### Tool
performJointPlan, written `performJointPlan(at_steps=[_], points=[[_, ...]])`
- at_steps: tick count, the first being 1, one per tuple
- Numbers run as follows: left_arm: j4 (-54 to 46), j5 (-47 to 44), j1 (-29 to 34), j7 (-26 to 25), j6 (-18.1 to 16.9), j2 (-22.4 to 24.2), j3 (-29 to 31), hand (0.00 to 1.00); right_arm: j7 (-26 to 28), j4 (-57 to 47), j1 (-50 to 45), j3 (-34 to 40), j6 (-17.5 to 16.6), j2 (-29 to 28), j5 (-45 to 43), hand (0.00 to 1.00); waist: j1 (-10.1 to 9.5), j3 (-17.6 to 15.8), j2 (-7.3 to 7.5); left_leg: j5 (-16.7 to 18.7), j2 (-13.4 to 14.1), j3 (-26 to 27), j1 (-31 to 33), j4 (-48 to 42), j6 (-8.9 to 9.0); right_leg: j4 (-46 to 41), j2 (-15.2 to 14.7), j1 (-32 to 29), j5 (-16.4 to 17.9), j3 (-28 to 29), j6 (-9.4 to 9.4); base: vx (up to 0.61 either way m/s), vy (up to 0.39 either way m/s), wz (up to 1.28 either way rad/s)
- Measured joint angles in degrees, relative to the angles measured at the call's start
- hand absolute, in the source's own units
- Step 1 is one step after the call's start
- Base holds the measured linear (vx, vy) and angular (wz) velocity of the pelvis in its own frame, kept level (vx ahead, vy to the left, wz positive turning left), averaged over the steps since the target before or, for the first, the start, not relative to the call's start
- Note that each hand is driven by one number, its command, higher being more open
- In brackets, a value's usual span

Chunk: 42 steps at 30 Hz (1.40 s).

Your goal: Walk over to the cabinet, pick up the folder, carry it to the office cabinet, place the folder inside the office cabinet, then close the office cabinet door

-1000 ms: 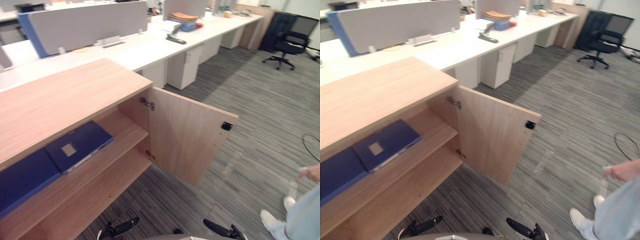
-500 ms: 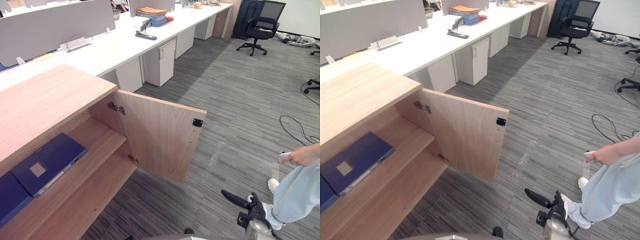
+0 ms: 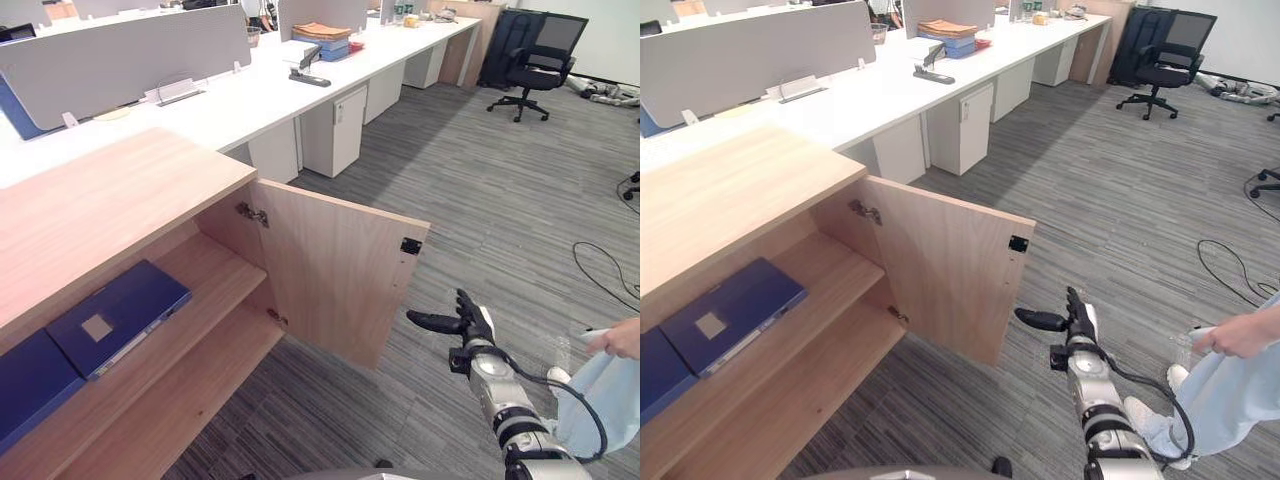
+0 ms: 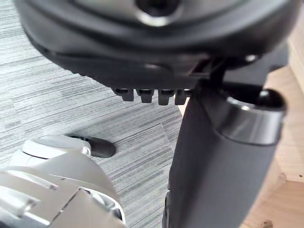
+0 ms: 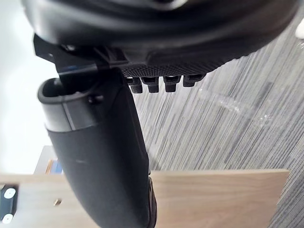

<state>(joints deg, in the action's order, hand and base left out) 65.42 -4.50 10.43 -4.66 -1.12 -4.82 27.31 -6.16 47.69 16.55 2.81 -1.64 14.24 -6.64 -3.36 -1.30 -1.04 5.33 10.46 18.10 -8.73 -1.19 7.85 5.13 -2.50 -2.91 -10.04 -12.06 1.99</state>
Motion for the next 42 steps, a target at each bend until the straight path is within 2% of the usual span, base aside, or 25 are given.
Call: performJointPlan(at_steps=[3,7,15,20,24,29,30,35,42], points=[[0.2,0.0,0.51,0.01,0.06,0.09,0.05,1.0,0.54,1.94,2.83,-0.75,-0.02,-0.02,-0.07,1.0,-0.93,-0.24,-0.29,-0.02,-0.01,-0.31,0.14,0.02,0.0,-0.02,0.0,-0.06,-0.02,-0.16,-0.04,-0.03,0.017,0.03],[0.16,0.0,0.39,0.02,0.09,0.15,0.16,1.0,0.62,5.84,7.49,-1.94,0.0,0.09,-0.22,1.0,-1.04,-0.79,-1.03,-0.04,-0.01,-0.72,0.4,0.03,-0.02,-0.2,-0.01,-0.17,-0.02,-0.37,-0.09,0.0,0.004,0.01],[0.04,-0.63,-0.2,0.05,0.03,0.15,0.11,1.0,0.52,13.35,15.95,-1.37,0.06,0.79,-2.7,1.0,-1.16,-1.26,-0.55,-0.13,-0.12,-1.37,0.53,-0.03,-0.15,-0.17,-0.18,0.02,-0.12,-0.78,-0.23,-0.03,0.009,0.03],[0.04,-0.61,-0.56,0.16,-0.06,0.15,-0.11,1.0,0.62,19.25,19.86,2.35,0.16,3.42,-4.88,1.0,-1.57,-2.19,-1.3,-0.47,-0.68,-3.19,1.01,-0.03,-0.6,-0.2,-0.96,0.59,-0.12,-2.31,-0.22,-0.05,0.016,0.15],[0.0,-0.53,-0.57,0.22,-0.17,-0.07,-1.62,1.0,1.29,20.74,20.59,2.05,0.41,4.02,-4.66,1.0,-2.28,-2.74,-1.6,-0.54,-0.77,-3.89,1.0,-0.04,-0.67,-0.2,-1.18,0.94,-0.1,-2.88,-0.21,-0.06,0.023,0.11],[0.02,-0.34,-0.52,1.13,-0.17,0.01,-3.63,1.0,3.88,20.97,21.19,-6.4,0.45,2.94,-4.41,1.0,-2.84,-3.21,-1.72,-0.61,-0.79,-4.41,1.22,-0.09,-0.69,-0.2,-1.23,0.95,-0.08,-3.19,-0.23,-0.04,0.018,0.03],[0.02,-0.28,-0.51,1.26,-0.17,0.05,-3.64,1.0,3.26,20.97,21.19,-6.49,0.43,2.63,-4.41,1.0,-2.85,-3.28,-1.73,-0.61,-0.79,-4.41,1.22,-0.09,-0.69,-0.2,-1.23,0.95,-0.08,-3.17,-0.23,-0.04,0.022,-0.02],[-0.03,0.67,-0.86,1.58,-0.2,0.08,-3.6,1.0,3.67,20.53,21.12,-16.64,0.49,3.28,-2.2,1.0,-2.36,-3.64,-1.55,-0.53,-0.46,-3.99,0.99,-0.09,-0.58,-0.2,-0.76,0.86,-0.05,-2.62,-0.27,-0.04,0.022,-0.06],[-0.05,0.76,-2.26,1.77,-0.2,0.1,-3.32,1.0,5.88,16.48,19.17,-24.37,0.56,4.04,-2.48,1.0,-2.24,-3.96,-1.54,-0.53,0.59,-2.86,1.1,-0.16,-0.3,-0.2,0.52,-0.06,-0.02,-1.37,-0.49,-0.04,0.003,-0.12]])
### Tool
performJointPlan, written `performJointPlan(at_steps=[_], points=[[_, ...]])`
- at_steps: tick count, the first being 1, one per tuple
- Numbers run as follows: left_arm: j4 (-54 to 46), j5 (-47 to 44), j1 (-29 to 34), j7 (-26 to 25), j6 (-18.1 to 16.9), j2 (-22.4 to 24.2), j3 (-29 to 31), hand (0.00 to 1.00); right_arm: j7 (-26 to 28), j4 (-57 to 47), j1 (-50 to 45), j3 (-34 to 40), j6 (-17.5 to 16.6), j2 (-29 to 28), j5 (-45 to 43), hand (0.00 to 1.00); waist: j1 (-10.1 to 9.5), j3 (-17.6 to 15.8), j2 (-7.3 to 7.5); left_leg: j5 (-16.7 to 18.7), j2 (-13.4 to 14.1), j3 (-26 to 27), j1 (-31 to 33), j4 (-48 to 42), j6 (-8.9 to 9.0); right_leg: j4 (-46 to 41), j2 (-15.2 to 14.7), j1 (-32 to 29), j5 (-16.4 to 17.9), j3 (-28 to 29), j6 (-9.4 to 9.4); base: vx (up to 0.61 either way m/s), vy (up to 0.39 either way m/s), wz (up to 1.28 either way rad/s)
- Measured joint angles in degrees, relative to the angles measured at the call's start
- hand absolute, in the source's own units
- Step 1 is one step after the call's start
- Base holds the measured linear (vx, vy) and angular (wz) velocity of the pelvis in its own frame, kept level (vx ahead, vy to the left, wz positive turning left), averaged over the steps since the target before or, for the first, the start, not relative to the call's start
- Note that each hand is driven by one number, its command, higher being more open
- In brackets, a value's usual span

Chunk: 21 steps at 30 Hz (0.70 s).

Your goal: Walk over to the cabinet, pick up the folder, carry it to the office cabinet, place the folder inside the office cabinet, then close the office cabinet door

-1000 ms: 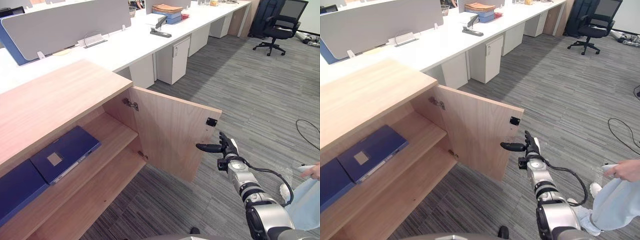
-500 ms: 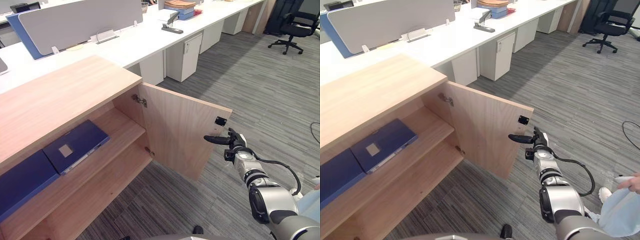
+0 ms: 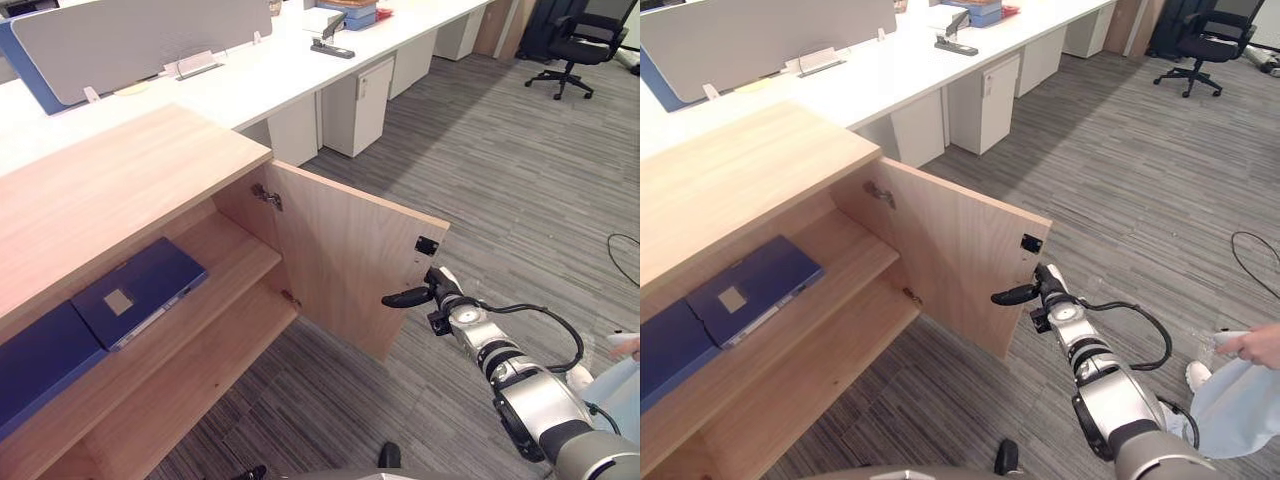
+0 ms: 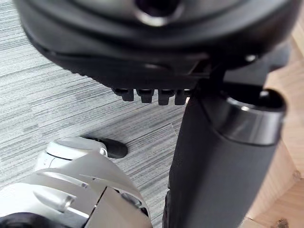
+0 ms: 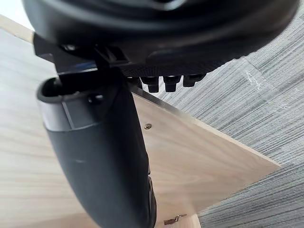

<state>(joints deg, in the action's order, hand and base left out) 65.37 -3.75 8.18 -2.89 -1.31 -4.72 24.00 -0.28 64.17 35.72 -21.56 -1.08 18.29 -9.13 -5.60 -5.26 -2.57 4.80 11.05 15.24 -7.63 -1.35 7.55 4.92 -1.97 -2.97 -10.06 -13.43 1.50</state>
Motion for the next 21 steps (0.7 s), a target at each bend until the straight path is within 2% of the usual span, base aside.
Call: performJointPlan(at_steps=[3,6,8,9,11,14,16,17,18,21], points=[[0.0,0.0,-0.61,-0.02,-0.15,0.0,0.3,1.0,0.17,-5.29,-2.45,-4.81,0.06,1.7,0.0,1.0,0.39,0.0,0.01,0.02,0.65,0.2,-0.09,-0.03,0.35,0.0,0.7,-0.11,0.11,0.32,-0.33,-0.03,-0.01,-0.09],[0.12,0.06,-0.57,-0.19,-0.41,0.06,2.71,1.0,0.94,-14.78,-4.84,-14.39,0.09,5.64,1.35,1.0,1.51,0.0,0.05,0.04,1.17,1.65,-0.06,-0.03,0.55,0.0,1.53,-1.05,-0.03,1.65,-0.65,-0.02,0.001,-0.28],[0.65,1.16,-0.62,-0.53,-0.73,-0.14,4.72,1.0,4.45,-24.15,-5.61,-24.36,0.04,10.84,5.87,1.0,2.55,0.11,0.17,0.04,1.67,1.55,-0.11,-0.56,0.58,-0.06,2.28,-1.33,-0.27,2.77,-1.19,-0.01,-0.018,-0.27],[0.97,1.37,-0.78,-0.58,-0.76,-0.31,4.72,1.0,5.68,-26.71,-5.6,-26.96,-0.01,12.2,7.41,1.0,2.71,0.19,0.31,0.04,1.73,1.55,0.04,-0.85,0.58,-0.06,2.38,-1.47,-0.31,3.02,-1.29,-0.02,-0.033,-0.26],[1.62,3.0,-1.56,-0.5,-0.76,-0.36,4.71,1.0,11.33,-36.21,-5.47,-35.04,-0.92,16.46,10.08,1.0,2.79,0.67,0.67,0.04,2.12,1.55,0.77,-1.7,0.57,-0.07,2.78,-2.1,-0.48,3.43,-1.66,-0.03,-0.039,-0.13],[2.73,3.37,-2.38,-0.29,-0.76,-0.31,4.69,1.0,18.9,-43.15,-5.29,-42.56,-3.12,15.57,8.82,1.0,2.46,1.58,1.17,0.12,2.81,1.46,1.02,-1.85,0.46,-0.04,3.35,-2.11,-0.31,2.95,-2.15,-0.04,-0.033,0.05],[3.21,3.4,-2.52,-0.13,-0.75,-0.3,4.7,1.0,20.75,-44.15,-5.68,-43.43,-4.42,12.96,7.68,1.0,2.18,1.85,1.45,0.49,2.95,1.27,1.37,-1.86,0.15,-0.04,3.44,-2.29,-0.23,2.64,-2.03,-0.04,-0.008,0.1],[3.59,3.41,-2.73,-0.01,-0.66,-0.31,4.73,1.0,24.03,-45.63,-6.2,-44.51,-6.58,11.94,6.76,1.0,1.48,2.25,1.98,0.78,2.79,0.92,2.06,-2.09,-0.22,-0.04,3.17,-2.63,-0.45,2.37,-1.94,-0.05,0.009,0.1],[3.59,3.42,-2.72,0.04,-0.66,-0.32,4.73,1.0,25.1,-46.26,-6.65,-45.18,-7.32,11.9,6.83,1.0,0.95,2.39,2.2,0.84,2.73,0.75,2.23,-2.22,-0.3,-0.05,3.04,-2.64,-0.52,2.26,-1.91,-0.04,0.016,0.17],[3.58,3.81,-2.62,0.2,-0.65,-0.6,5.81,1.0,28.51,-46.35,-11.55,-46.09,-8.25,11.07,7.1,1.0,-0.17,3.13,3.27,0.88,2.15,-1.96,3.56,-2.78,-0.33,-0.04,1.97,-2.26,-0.65,0.22,-2.03,-0.03,0.028,0.38]])
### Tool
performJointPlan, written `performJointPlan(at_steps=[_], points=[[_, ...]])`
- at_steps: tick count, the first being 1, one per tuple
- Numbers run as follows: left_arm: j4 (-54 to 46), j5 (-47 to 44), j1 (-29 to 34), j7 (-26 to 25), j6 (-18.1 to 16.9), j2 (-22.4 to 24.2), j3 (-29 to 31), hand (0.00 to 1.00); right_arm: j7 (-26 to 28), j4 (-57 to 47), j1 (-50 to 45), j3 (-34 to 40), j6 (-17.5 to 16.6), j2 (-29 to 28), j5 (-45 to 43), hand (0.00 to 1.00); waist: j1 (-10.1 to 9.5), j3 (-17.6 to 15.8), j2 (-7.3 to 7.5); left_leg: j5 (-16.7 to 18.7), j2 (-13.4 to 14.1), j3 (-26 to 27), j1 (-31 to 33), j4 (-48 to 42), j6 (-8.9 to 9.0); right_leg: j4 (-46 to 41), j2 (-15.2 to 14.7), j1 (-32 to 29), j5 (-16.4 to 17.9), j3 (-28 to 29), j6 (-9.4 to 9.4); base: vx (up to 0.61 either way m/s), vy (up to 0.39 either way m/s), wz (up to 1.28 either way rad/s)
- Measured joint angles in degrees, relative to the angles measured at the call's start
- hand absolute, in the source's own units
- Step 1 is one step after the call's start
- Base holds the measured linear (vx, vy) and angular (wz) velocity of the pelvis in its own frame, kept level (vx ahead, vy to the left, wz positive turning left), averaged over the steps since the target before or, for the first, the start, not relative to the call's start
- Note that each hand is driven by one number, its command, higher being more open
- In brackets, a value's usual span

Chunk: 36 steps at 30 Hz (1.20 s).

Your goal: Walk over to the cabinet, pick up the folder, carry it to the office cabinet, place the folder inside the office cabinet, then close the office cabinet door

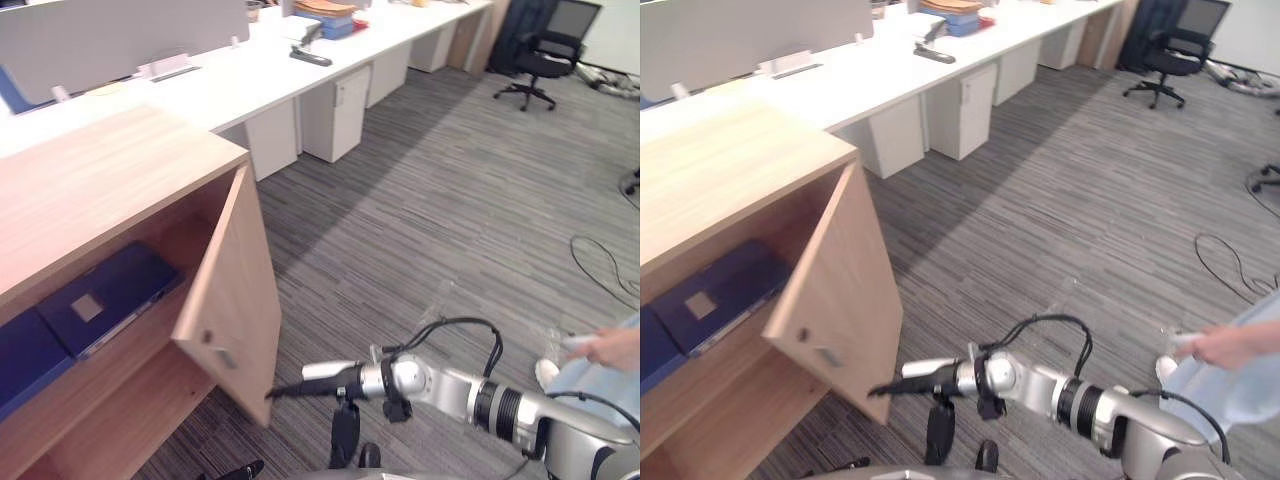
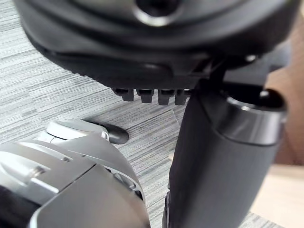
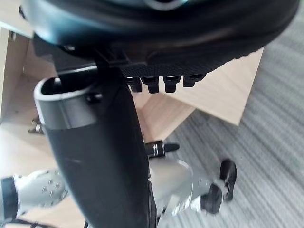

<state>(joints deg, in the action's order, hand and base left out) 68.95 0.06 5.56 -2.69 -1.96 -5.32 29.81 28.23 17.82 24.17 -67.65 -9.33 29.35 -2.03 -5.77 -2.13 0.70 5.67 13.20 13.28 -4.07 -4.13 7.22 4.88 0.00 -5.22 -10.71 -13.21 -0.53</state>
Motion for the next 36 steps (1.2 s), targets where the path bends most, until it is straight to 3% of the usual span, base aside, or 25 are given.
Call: performJointPlan(at_steps=[6,12,15,17,18,19,20,21,22,23,24,25,27,29,30,32,36], points=[[-0.03,0.6,1.01,0.27,0.0,-0.23,0.93,1.0,0.52,2.78,-3.51,0.81,0.67,0.17,3.11,1.0,-0.17,0.08,-0.21,-0.42,-1.97,-2.96,0.8,0.01,-0.35,0.0,-2.43,0.82,-0.01,-2.15,1.39,-0.02,0.068,0.24],[-0.08,0.59,0.71,0.73,-0.01,0.67,0.85,1.0,-1.17,12.42,-6.27,5.78,1.7,-7.55,13.04,1.0,-0.89,-0.62,-1.76,-0.9,-3.32,-8.01,1.01,0.08,-1.03,-0.06,-4.36,3.51,0.93,-6.79,2.5,-0.01,0.065,0.45],[-0.1,0.6,-0.2,0.65,0.01,3.0,-1.08,1.0,-4.59,21.91,-8.04,9.37,1.9,-11.9,18.84,1.0,-1.31,-1.26,-3.98,-2.11,-5.43,-15.2,1.14,-0.22,-1.78,-8.24,-8.79,4.57,5.96,-13.3,3.88,0.03,0.116,1.32],[-1.06,0.89,-0.57,0.68,-0.08,3.12,-5.09,1.0,-7.89,30.83,-11.82,15.97,2.47,-15.48,27.65,1.0,-1.35,-1.49,-4.49,-2.75,-10.14,-25.71,1.55,-1.35,-3.02,-22.04,-16.72,5.74,13.66,-18.93,4.15,0.03,0.098,2.29],[-1.65,1.06,-0.61,0.5,-0.06,3.32,-6.23,1.0,-8.71,33.41,-12.63,18.19,2.51,-16.26,29.22,1.0,-1.38,-1.41,-4.42,-2.77,-11.22,-28.28,1.63,-1.43,-3.82,-24.06,-17.71,5.83,14.73,-17.03,2.77,-0.01,0.017,2.37],[-3.07,1.18,-0.75,0.04,-0.14,3.32,-8.53,1.0,-10.01,38.91,-13.81,23.46,2.64,-18.53,31.12,1.0,-1.29,-0.99,-4.3,-2.93,-12.87,-33.33,3.06,-1.92,-4.66,-26.17,-17.99,5.23,16.57,-8.76,1.83,-0.03,-0.08,2.29],[-4.4,1.08,-0.55,-0.25,-0.27,2.57,-10.76,1.0,-12.04,44.33,-14.11,30.21,3.73,-21.3,31.78,1.0,-1.25,-0.69,-3.45,-3.08,-15.19,-38.44,5.56,-2.53,-4.64,-25.31,-16.06,4.78,21.0,2.91,1.65,-0.02,-0.134,2.28],[-5.1,1.03,-0.48,-0.39,-0.34,2.25,-11.41,1.0,-13.3,46.65,-14.1,33.65,4.45,-22.47,31.64,1.0,-1.23,-0.35,-2.52,-3.19,-16.56,-40.41,7.1,-2.48,-4.7,-24.63,-14.98,4.03,22.76,8.59,2.13,0.02,-0.215,1.94],[-6.3,0.93,-0.58,-0.65,-0.34,2.17,-11.99,1.0,-15.15,49.26,-14.16,39.08,5.91,-23.55,31.2,1.0,-1.07,-0.19,-1.6,-3.65,-18.33,-43.17,9.13,-2.51,-4.68,-22.89,-13.82,3.77,26.01,15.73,3.37,0.05,-0.191,1.57],[-6.89,0.54,-0.54,-0.79,-0.27,2.39,-12.99,1.0,-17.07,51.01,-14.46,43.65,7.27,-23.69,30.85,1.0,-1.04,-0.52,-1.98,-4.16,-19.04,-45.9,10.35,-2.77,-4.47,-21.67,-12.41,4.68,26.85,17.71,6.79,0.07,-0.228,1.68],[-6.91,0.53,-0.18,-0.86,0.27,2.86,-13.38,1.0,-20.1,52.96,-15.8,49.86,9.3,-23.77,28.67,1.0,-1.33,-1.54,-3.29,-4.89,-18.97,-47.71,10.41,-2.67,-4.75,-21.2,-10.8,6.25,26.85,17.79,7.01,0.05,-0.206,1.29],[-6.9,0.47,0.57,-1.02,0.96,3.49,-13.22,1.0,-21.94,52.94,-17.38,52.66,10.64,-23.73,27.05,1.0,-1.48,-1.34,-3.95,-6.42,-18.41,-48.29,10.32,-2.4,-3.24,-21.66,-10.38,6.8,26.96,16.65,8.02,0.07,-0.237,1.05],[-7.04,0.76,0.79,-1.1,1.68,3.36,-13.23,1.0,-24.84,51.26,-20.67,58.29,12.49,-23.24,18.81,1.0,-0.66,-1.26,-3.89,-7.09,-18.02,-48.5,9.9,-2.17,-2.03,-21.57,-10.11,9.16,27.62,13.33,7.62,0.08,-0.18,0.76],[-10.04,0.65,0.56,-0.8,1.18,3.49,-13.23,1.0,-28.6,48.4,-24.57,66.49,13.1,-23.41,10.65,1.0,0.0,-1.0,-2.45,-8.52,-17.15,-48.59,10.52,-0.98,-0.66,-21.0,-9.07,10.4,28.39,8.89,6.91,0.09,-0.189,0.82],[-10.31,0.64,0.59,-0.76,1.16,3.48,-13.22,1.0,-28.85,48.01,-24.97,67.21,13.16,-23.46,10.18,1.0,0.01,-0.94,-2.27,-8.72,-17.1,-48.6,10.66,-0.87,-0.69,-20.92,-8.99,10.44,28.43,8.48,6.84,0.06,-0.162,0.75],[-11.57,0.52,-0.12,-0.17,0.78,3.09,-13.17,1.0,-29.61,46.86,-26.23,72.13,13.86,-24.3,8.12,1.0,0.31,-1.33,-0.48,-10.63,-16.6,-48.43,11.03,0.72,-0.33,-19.92,-8.29,11.67,28.66,4.6,6.38,0.04,-0.109,0.77],[-13.1,0.02,-0.12,1.09,0.65,3.28,-12.38,1.0,-29.81,45.54,-26.56,75.64,14.11,-26.78,8.25,1.0,0.12,-2.38,0.32,-12.81,-14.98,-49.12,10.84,3.29,0.79,-19.26,-6.55,12.94,28.77,0.69,5.53,0.0,-0.096,0.57]])
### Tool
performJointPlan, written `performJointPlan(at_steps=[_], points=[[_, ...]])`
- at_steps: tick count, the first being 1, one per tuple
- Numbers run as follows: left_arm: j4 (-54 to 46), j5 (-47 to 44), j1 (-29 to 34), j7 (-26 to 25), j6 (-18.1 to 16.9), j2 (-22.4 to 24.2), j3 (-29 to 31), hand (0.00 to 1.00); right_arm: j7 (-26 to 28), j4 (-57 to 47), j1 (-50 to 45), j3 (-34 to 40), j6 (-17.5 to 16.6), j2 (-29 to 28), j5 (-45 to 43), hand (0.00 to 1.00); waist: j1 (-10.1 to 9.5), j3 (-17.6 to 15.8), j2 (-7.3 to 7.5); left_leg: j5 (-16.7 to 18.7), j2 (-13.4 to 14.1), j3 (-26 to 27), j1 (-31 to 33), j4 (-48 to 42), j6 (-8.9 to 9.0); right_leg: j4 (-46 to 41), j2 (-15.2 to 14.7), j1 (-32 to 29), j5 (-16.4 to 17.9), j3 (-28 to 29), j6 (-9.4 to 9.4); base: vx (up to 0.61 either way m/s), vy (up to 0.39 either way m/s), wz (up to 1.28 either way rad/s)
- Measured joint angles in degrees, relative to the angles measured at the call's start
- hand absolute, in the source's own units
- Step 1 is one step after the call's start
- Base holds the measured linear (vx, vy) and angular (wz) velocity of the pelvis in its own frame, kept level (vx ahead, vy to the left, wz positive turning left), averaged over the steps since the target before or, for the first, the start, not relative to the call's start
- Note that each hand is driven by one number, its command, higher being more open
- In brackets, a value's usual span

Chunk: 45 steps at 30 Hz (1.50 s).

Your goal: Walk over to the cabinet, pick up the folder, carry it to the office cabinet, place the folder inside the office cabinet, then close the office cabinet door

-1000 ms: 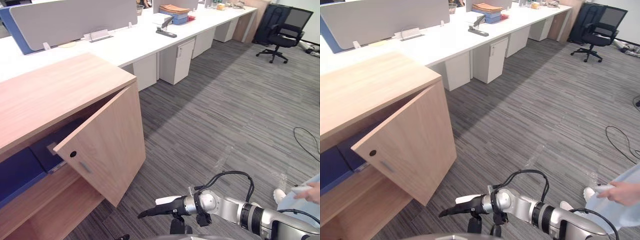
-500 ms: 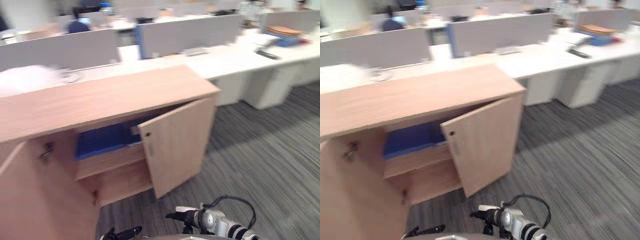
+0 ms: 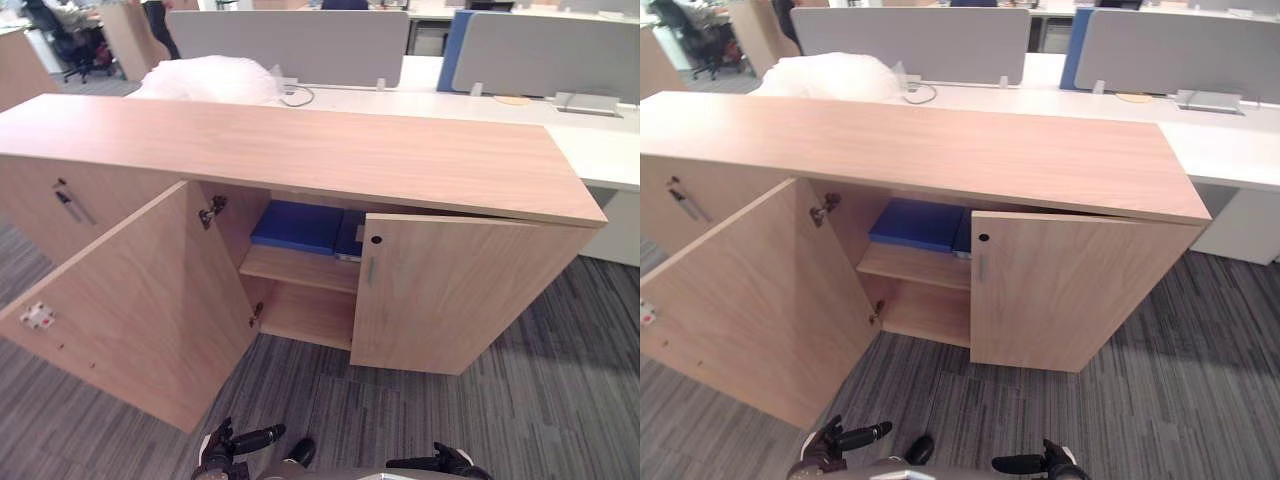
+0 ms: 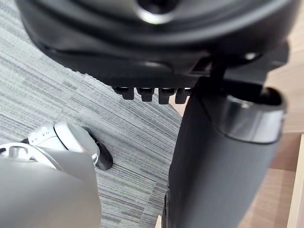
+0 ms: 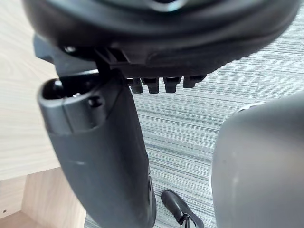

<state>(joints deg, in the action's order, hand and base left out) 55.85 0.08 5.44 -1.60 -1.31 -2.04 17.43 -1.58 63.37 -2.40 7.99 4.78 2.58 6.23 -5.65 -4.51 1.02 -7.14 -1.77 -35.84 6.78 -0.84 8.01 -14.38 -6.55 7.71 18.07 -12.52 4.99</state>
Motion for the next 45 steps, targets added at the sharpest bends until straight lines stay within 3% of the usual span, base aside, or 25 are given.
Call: performJointPlan(at_steps=[2,3,4,5,6,8,9,10,11,12,13,14,15,17,21,22,23,25,30,34,39,45], points=[[-0.99,-0.86,-0.27,0.4,-0.18,0.66,0.71,1.0,0.05,-1.12,0.61,-0.08,-0.07,-1.02,0.36,1.0,0.52,-1.53,0.7,-1.41,-0.33,3.41,1.6,-0.85,-0.74,0.06,-0.13,0.66,-0.03,-3.91,-0.37,-0.03,-0.064,0.78],[-1.24,-0.99,-0.62,0.36,-0.29,1.2,1.32,1.0,0.04,-1.44,0.73,-0.05,-0.08,-1.19,0.36,1.0,0.62,-1.95,1.02,-1.45,-0.42,7.16,2.89,-1.96,-2.58,0.03,-0.51,0.75,-0.08,-5.49,-0.49,-0.05,-0.003,1.18],[-1.58,-1.98,-1.88,0.13,-0.5,2.18,2.37,1.0,-0.1,-1.83,1.25,0.41,0.0,-1.58,0.35,1.0,1.38,-3.45,1.38,1.01,0.24,17.56,7.18,-9.01,-7.29,0.03,-1.0,1.52,-0.26,-9.17,-0.59,-0.02,0.03,1.26],[-1.77,-2.46,-2.75,0.23,-0.68,2.36,3.1,1.0,-0.28,-1.77,1.75,1.22,-0.12,-1.62,0.39,1.0,1.74,-4.58,1.25,3.59,1.83,25.32,10.92,-16.97,-8.18,0.0,-1.0,2.43,-0.3,-12.15,-0.62,0.04,0.041,1.51],[-2.06,-3.46,-3.26,-0.38,-0.68,2.69,3.92,1.0,-0.38,-1.69,1.65,2.8,-0.24,-1.7,0.31,1.0,1.72,-4.85,1.01,8.37,4.75,35.71,13.97,-27.76,-9.86,-0.1,-1.25,3.38,-0.31,-15.45,-0.61,0.1,0.044,1.08],[-1.99,-3.9,-3.0,-1.47,-0.94,2.88,3.94,1.0,-0.79,-1.79,1.53,3.85,-0.47,-1.84,0.33,1.0,1.64,-4.93,0.53,15.26,7.97,45.77,13.7,-35.14,-11.24,-0.35,-1.67,4.78,-0.39,-17.43,-0.47,0.22,0.109,0.76],[-0.93,-3.94,-2.81,-2.14,-1.15,3.09,3.96,1.0,-1.05,-2.2,1.5,4.79,-0.77,-1.46,0.35,1.0,1.77,-4.56,-1.21,19.24,9.89,51.19,12.78,-35.79,-12.72,-1.52,-1.17,5.2,-0.22,-17.78,-0.14,0.28,0.189,0.78],[-0.37,-4.09,-3.16,-2.21,-1.04,2.98,4.23,1.0,-1.21,-2.38,1.73,6.0,-1.0,-1.62,0.18,1.0,1.93,-4.82,-1.39,20.48,8.78,51.68,12.31,-35.24,-13.81,-3.33,-1.4,4.67,0.1,-17.1,-0.11,0.29,0.238,1.31],[1.24,-3.82,-3.66,-2.27,-1.16,2.11,3.69,1.0,-1.65,-1.76,1.52,9.27,-1.45,-2.5,-1.7,1.0,3.14,-4.61,-0.45,17.45,3.44,48.61,10.35,-27.98,-13.96,-0.7,-0.6,4.02,2.0,-13.23,-2.48,0.12,0.115,1.36],[2.37,-3.83,-4.17,-2.32,-1.14,1.63,4.04,1.0,-1.71,-0.83,1.56,10.45,-1.61,-3.59,-2.41,1.0,4.13,-3.93,1.45,16.94,1.56,48.9,8.7,-24.99,-14.37,2.73,-0.44,3.92,1.92,-12.08,-3.3,0.1,0.088,1.28],[3.28,-4.48,-4.08,-2.52,-0.96,0.92,5.9,1.0,-1.81,-0.15,1.65,11.79,-2.16,-4.56,-3.24,1.0,4.05,-3.33,2.56,19.95,2.94,53.33,7.88,-30.01,-13.78,6.47,-0.63,3.67,-1.92,-11.09,-4.88,0.12,0.072,0.79],[5.45,-5.93,-3.23,-3.18,-0.75,1.35,7.28,1.0,-0.78,0.26,1.58,13.57,-2.71,-2.59,-4.21,1.0,3.79,-2.44,-1.22,26.22,6.77,52.69,5.25,-31.42,-11.14,5.82,0.88,5.34,-3.49,-12.09,-1.92,0.14,0.123,0.49],[6.68,-7.02,-3.47,-3.06,-0.47,1.15,7.7,1.0,-0.96,0.82,2.1,14.67,-2.81,-2.3,-4.31,1.0,3.77,-2.91,-1.07,25.96,5.68,52.59,4.03,-30.43,-13.04,5.41,0.71,5.78,-3.49,-12.06,-1.66,0.18,0.162,0.43],[8.79,-11.3,-2.95,-3.3,0.35,0.01,7.99,1.0,-1.5,2.99,2.63,16.13,-2.88,-2.53,-5.33,1.0,3.67,-2.39,-0.29,21.82,1.31,51.29,-0.93,-21.04,-14.08,6.84,-1.25,6.4,-4.16,-12.37,-1.75,0.14,0.108,0.42],[10.12,-12.7,-2.62,-3.23,0.53,-0.67,6.21,1.0,-0.9,4.0,2.35,16.21,-2.46,-2.0,-6.34,1.0,3.81,-2.32,-0.3,18.61,-1.29,48.95,-6.11,-13.7,-14.78,10.18,-1.5,6.27,-5.18,-12.6,-1.51,0.08,-0.019,0.41],[10.17,-13.02,-2.24,-3.01,0.51,-0.95,5.95,1.0,-0.88,4.06,2.12,16.54,-2.46,-2.19,-6.36,1.0,3.82,-2.02,0.11,17.73,-2.39,47.99,-7.77,-11.64,-14.55,10.67,-2.13,5.78,-7.98,-12.52,-0.79,0.04,-0.064,0.44],[10.67,-13.05,-1.64,-3.0,0.43,-0.86,5.65,1.0,-0.88,4.57,1.51,17.5,-2.43,-2.16,-6.29,1.0,4.15,-0.21,-0.15,16.46,-3.12,46.85,-8.82,-8.99,-14.14,10.33,-2.45,5.76,-8.55,-12.65,0.47,0.05,-0.073,0.39],[10.76,-13.11,-1.01,-2.97,0.2,-0.69,5.32,1.0,-0.89,5.23,1.43,17.78,-2.34,-2.22,-6.28,1.0,3.82,1.52,0.11,13.98,-3.77,46.07,-10.73,-3.89,-13.73,10.37,-2.53,5.54,-8.73,-13.03,0.63,0.1,-0.126,0.21],[9.41,-13.98,-0.03,-3.98,-0.03,-0.76,3.35,1.0,-1.02,6.22,1.46,17.82,-2.09,-1.15,-6.28,1.0,3.7,1.65,-0.33,10.0,-3.99,44.35,-13.88,3.62,-12.23,10.84,-1.85,5.76,-8.93,-14.14,0.62,0.05,-0.119,0.12],[4.49,-12.66,2.08,-4.73,-0.52,-0.68,0.93,1.0,-1.46,6.26,1.15,17.83,-2.13,-0.66,-6.29,1.0,3.94,1.6,-0.37,9.52,-4.02,44.2,-15.06,5.36,-11.51,11.8,-1.56,6.43,-9.16,-14.11,0.28,0.04,-0.046,-0.01],[-1.31,-12.35,0.41,-6.99,-0.41,-1.22,9.29,1.0,-1.57,6.23,1.0,17.87,-2.49,-0.69,-6.29,1.0,4.43,1.18,0.14,9.62,-3.63,44.95,-15.82,5.67,-11.34,12.78,-1.07,6.84,-10.48,-12.66,-0.37,0.03,-0.014,-0.12],[-32.15,-9.77,-0.1,-10.73,0.08,-6.35,10.52,1.0,-1.5,6.04,0.21,18.22,-2.86,-0.09,-6.27,1.0,4.3,0.96,-0.49,9.78,-3.56,45.94,-15.99,5.67,-11.09,13.31,-0.98,6.73,-11.73,-10.53,-0.54,0.01,-0.002,-0.09]])
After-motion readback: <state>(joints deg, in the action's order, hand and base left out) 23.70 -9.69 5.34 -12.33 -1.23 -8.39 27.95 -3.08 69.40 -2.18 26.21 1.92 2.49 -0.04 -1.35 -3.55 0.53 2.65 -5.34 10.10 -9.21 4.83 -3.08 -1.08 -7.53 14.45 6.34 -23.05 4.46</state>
